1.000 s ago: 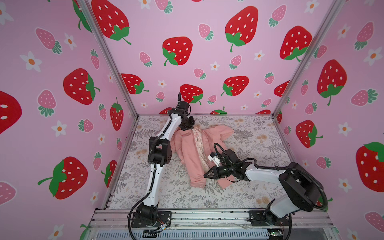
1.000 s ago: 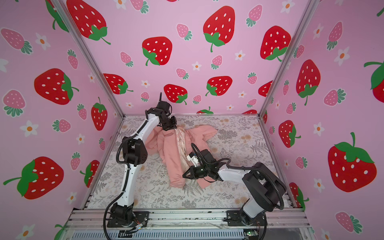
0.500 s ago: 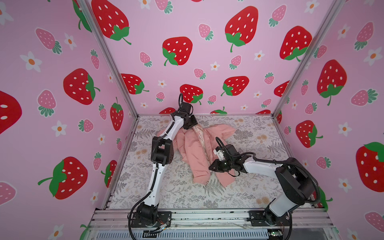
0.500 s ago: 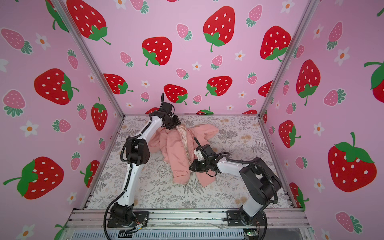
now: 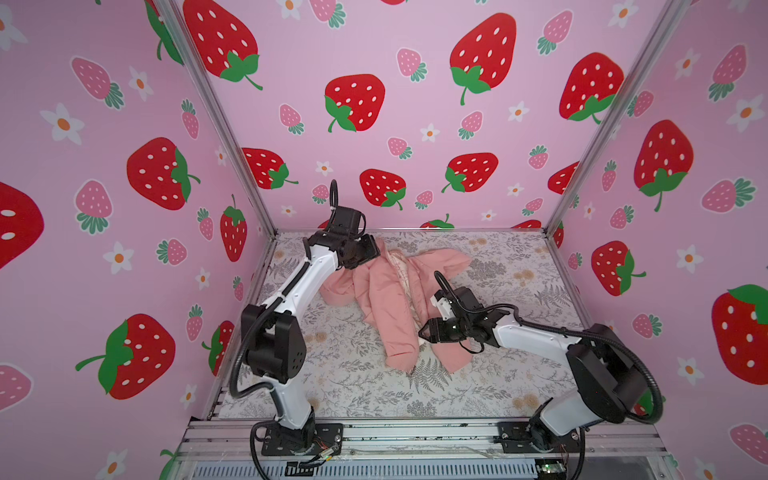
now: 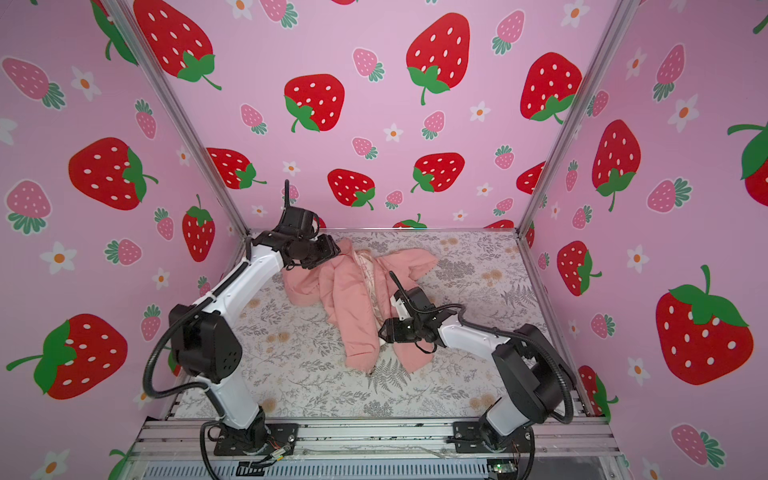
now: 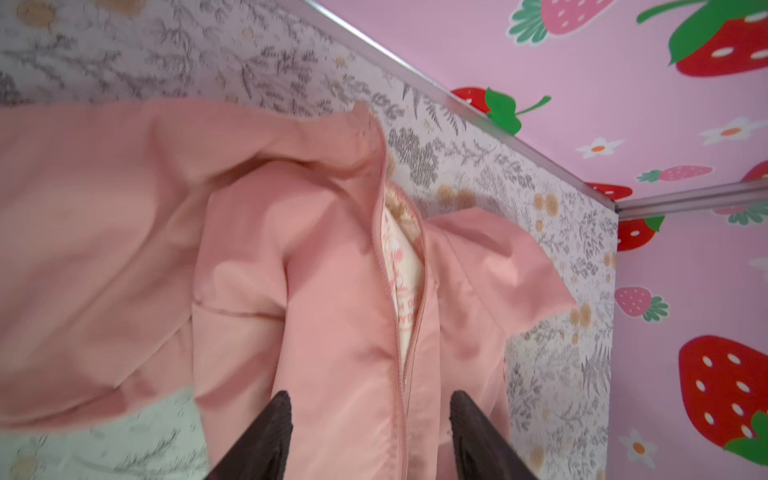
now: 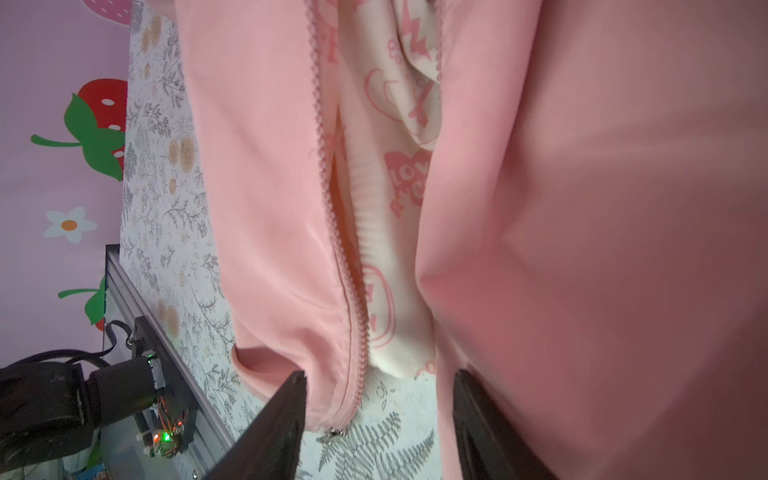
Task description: Zip up the jacket
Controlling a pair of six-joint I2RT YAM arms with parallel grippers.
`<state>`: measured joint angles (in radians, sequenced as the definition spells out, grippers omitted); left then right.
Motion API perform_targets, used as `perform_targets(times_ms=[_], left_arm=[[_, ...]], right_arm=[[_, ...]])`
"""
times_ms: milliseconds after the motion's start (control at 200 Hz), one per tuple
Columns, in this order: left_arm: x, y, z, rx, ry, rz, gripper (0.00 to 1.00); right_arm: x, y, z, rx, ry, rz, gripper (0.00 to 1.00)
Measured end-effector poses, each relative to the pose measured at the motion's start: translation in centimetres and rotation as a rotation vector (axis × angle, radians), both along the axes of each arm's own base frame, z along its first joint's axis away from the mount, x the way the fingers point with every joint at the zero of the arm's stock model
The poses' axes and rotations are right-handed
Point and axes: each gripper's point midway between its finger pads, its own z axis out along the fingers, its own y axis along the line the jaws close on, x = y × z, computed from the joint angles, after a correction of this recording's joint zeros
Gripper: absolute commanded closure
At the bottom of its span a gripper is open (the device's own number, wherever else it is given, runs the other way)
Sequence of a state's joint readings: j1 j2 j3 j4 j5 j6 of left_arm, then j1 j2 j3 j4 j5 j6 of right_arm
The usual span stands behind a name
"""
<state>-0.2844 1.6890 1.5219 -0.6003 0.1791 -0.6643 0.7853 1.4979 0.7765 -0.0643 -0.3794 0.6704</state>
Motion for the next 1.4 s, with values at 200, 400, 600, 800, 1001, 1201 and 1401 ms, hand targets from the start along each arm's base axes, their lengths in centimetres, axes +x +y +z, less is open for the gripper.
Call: perform_targets(times_ms=[200,400,600,800,1001,1201,1401], left_arm=[[-11.8,-2.5,-5.8,-0.127,0.104,-0.054,0.41],[-22.1,-8.4,-11.5,-0.182,0.213,-0.209,0.41],[-24.2,-9.8,-13.4,-0.223,0.196,-0.188,0.38],[-25.4,-9.4,-16.0,-0.245,0.21,-0.141,0.37],[-25.4,-9.7,-16.9,-0.292,0.191,-0.122,0.35],[-25.3,-9.8,-17.0,-0.324,0.158,-0.114,0.32],[-24.2,-10.9,-17.2,-0.34,0.105,-0.137,0.42]], right_arm=[[-4.4,0.8,-0.9,0.028,0.012,0.096,0.37],[-6.1,1.2,-2.3,0.041,0.037,0.117,0.38],[-5.6,1.7,-3.2,0.057,0.057,0.085,0.44],[-5.2,2.3,-3.7,0.076,0.072,0.056,0.48],[-4.8,2.7,-4.5,0.066,0.099,0.031,0.61],[-4.5,3.4,-4.6,0.083,0.119,0.02,0.73],[-4.5,3.7,-4.2,0.103,0.142,0.009,0.84]])
